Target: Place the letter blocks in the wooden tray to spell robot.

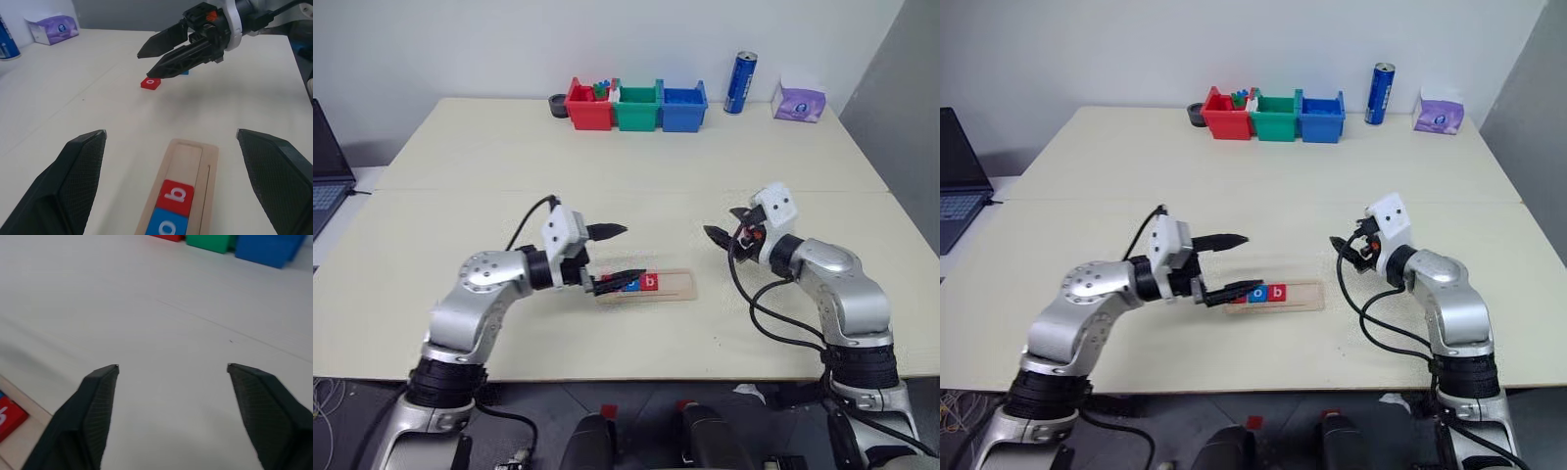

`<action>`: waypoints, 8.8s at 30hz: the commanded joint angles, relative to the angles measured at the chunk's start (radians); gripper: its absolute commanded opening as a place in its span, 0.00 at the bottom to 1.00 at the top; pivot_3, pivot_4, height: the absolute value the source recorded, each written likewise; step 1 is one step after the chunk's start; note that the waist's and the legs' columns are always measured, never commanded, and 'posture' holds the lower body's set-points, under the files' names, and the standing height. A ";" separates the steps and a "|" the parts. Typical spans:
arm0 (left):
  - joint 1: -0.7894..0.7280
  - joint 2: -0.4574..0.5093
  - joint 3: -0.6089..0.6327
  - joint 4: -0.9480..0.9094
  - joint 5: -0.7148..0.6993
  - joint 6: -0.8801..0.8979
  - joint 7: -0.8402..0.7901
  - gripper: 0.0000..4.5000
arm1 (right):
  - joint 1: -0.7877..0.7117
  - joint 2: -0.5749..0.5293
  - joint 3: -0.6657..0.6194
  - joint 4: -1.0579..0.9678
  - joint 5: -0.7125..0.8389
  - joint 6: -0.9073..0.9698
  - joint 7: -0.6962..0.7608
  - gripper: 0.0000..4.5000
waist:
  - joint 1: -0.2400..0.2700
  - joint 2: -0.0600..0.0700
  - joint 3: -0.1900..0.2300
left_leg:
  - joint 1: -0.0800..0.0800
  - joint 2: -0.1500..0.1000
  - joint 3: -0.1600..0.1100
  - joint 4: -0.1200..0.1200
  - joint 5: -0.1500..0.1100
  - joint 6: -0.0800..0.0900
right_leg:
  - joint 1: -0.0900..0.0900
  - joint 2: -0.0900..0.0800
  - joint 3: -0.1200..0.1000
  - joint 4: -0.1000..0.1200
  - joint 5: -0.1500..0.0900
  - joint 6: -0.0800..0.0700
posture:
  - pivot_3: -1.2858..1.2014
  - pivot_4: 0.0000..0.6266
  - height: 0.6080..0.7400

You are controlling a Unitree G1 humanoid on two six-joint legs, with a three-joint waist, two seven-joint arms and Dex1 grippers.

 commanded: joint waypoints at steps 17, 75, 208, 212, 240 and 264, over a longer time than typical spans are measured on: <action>-0.052 -0.035 -0.036 0.041 0.078 -0.039 0.049 1.00 | -0.077 0.135 -0.074 0.206 -0.064 -0.017 -0.427 1.00 | 0.000 0.000 0.000 | 0.000 -0.001 0.002 -0.001 0.000 0.000 | 0.000 0.000 0.000 -0.001 0.000 0.000 | 0.52 0.24 1.00; 0.056 0.054 -0.067 -0.105 0.014 -0.008 -0.121 1.00 | 0.059 0.152 -0.047 -0.444 0.129 0.796 -0.337 0.99 | 0.000 0.001 0.000 | -0.001 0.001 0.001 -0.003 0.000 0.000 | 0.001 0.002 -0.001 -0.008 -0.003 0.005 | 0.52 0.24 1.00; 0.044 0.267 0.087 0.033 -0.067 -0.071 -0.309 1.00 | -0.306 -0.079 0.416 0.826 -0.047 -0.836 0.803 0.32 | 0.001 0.000 0.000 | 0.001 0.001 0.002 0.000 0.000 0.000 | 0.000 0.000 -0.003 -0.002 0.000 0.000 | 0.52 0.24 1.00; 0.042 0.266 0.088 0.033 -0.065 -0.070 -0.307 1.00 | -0.307 -0.068 0.419 0.828 -0.052 -0.843 0.807 0.32 | 0.001 0.000 0.000 | 0.001 0.001 0.002 0.000 0.000 0.000 | 0.000 0.000 -0.003 -0.002 0.000 0.000 | 0.52 0.24 1.00; 0.020 0.199 0.063 -0.028 -0.056 -0.047 -0.227 1.00 | -0.189 -0.169 0.111 0.448 0.117 -0.377 0.565 0.99 | 0.004 0.000 0.000 | -0.001 0.000 0.001 0.000 0.000 0.000 | 0.000 -0.001 -0.003 -0.002 0.000 0.000 | 0.52 0.24 1.00; -0.150 -0.166 -0.168 0.045 0.103 -0.015 0.044 1.00 | 0.110 -0.051 -0.192 0.199 -0.013 -0.149 -0.302 0.99 | -0.006 0.001 0.000 | 0.002 0.000 0.004 0.000 0.000 0.000 | 0.001 0.002 0.002 0.000 0.000 0.000 | 0.52 0.24 1.00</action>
